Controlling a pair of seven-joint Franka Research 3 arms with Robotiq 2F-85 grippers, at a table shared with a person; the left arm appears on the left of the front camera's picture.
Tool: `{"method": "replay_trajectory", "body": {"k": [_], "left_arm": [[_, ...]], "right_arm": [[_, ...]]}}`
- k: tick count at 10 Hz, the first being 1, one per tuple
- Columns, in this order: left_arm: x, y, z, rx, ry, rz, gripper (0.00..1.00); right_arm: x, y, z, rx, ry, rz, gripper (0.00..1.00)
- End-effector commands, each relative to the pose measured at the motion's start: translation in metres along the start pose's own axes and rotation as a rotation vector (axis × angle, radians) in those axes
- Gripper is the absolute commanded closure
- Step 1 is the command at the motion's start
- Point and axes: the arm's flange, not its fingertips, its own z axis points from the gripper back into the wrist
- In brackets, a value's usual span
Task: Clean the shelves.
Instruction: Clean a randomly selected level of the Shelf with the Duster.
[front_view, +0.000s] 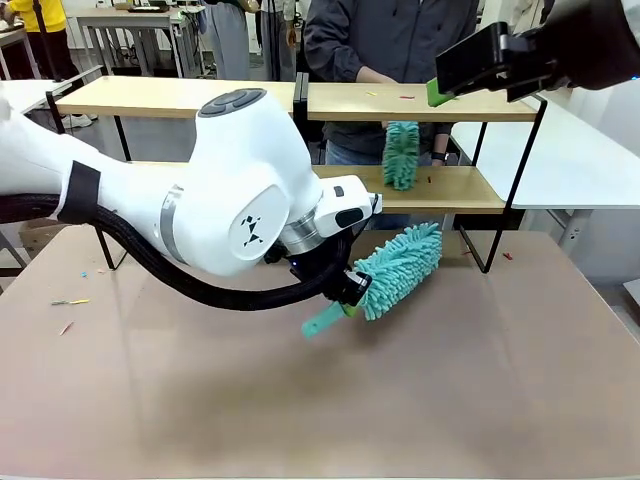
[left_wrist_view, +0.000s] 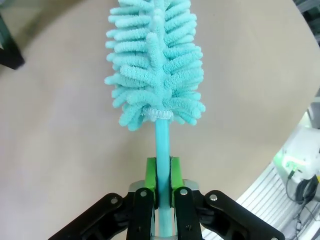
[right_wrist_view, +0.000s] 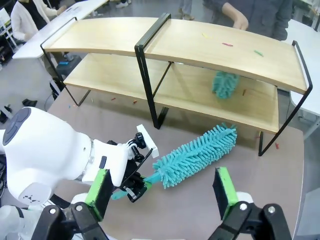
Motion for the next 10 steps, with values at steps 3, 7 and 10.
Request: {"method": "replay_trajectory", "body": {"k": [3,7,10], "left_arm": [[0.03,-0.016,-0.022,0.051,0.043,0.017,0.88],[0.069,-0.023,-0.045,0.071,0.038,0.101,0.88],[0.084,-0.024,-0.052,0.033,0.025,0.115,0.88]], "right_arm": [[-0.001,-0.001,0.0,0.001,-0.001,-0.007,0.0],[-0.001,-0.001,0.0,0.001,-0.001,-0.007,0.0],[-0.001,-0.001,0.0,0.001,-0.001,-0.007,0.0]]}}
